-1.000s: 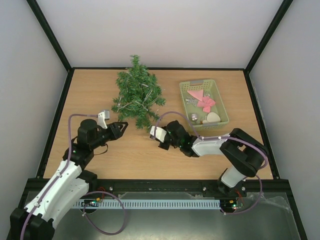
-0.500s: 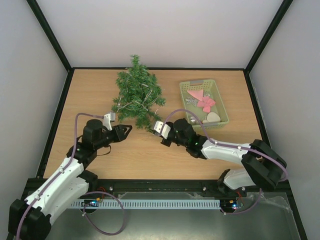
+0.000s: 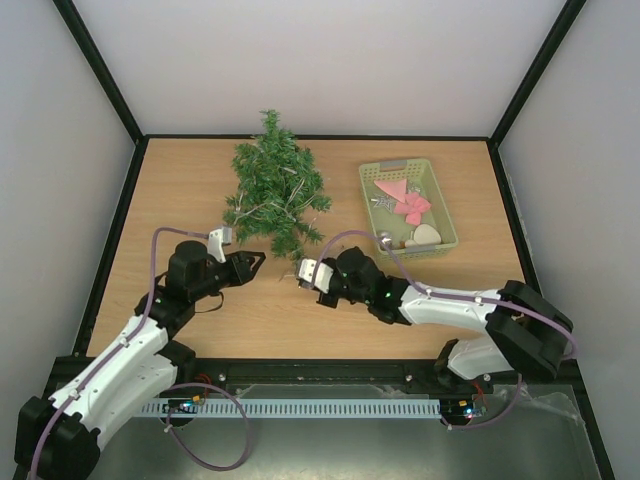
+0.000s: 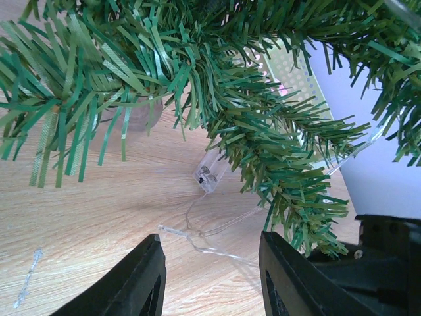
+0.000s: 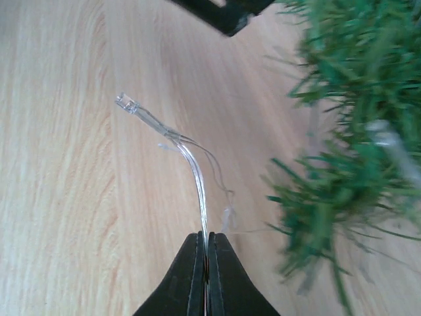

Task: Decorate the small christmas tree
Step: Wrap the decoration item around the Christmas tree.

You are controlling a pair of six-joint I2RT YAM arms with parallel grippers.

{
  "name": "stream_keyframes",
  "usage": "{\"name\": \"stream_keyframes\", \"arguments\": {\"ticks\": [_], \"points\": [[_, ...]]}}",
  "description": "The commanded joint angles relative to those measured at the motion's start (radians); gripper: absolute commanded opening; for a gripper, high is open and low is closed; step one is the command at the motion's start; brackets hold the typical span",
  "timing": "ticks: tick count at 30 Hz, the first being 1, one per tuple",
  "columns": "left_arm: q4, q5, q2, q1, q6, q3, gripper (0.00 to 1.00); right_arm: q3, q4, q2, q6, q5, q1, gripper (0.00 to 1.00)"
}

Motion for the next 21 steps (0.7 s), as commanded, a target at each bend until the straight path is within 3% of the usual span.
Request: {"name": "stream_keyframes", "arguments": {"ticks": [1,9,16,19,21], "points": [[0.003,-0.013,-0.026,-0.006,-0.003,-0.003,0.41,0.053,-0.039,0.05,0.008,0.046,0.054,0.02],[-0.063,-0.113,-0.028,-0.005,-0.051,0.028,0.41,0.174,-0.105,0.223,-0.046,0.148,0.145,0.02],[-0.092,-0.104,0.006,-0.006,-0.048,0.033,0.45,0.236,-0.208,0.291,-0.092,0.188,0.189,0.13],[-0.083,-0.059,0.009,-0.006,-0.035,0.01,0.45,0.206,-0.188,0.254,-0.093,0.205,0.19,0.02],[-0.074,-0.027,0.01,-0.006,-0.032,-0.013,0.45,0.192,-0.171,0.238,-0.095,0.219,0.189,0.02]]}}
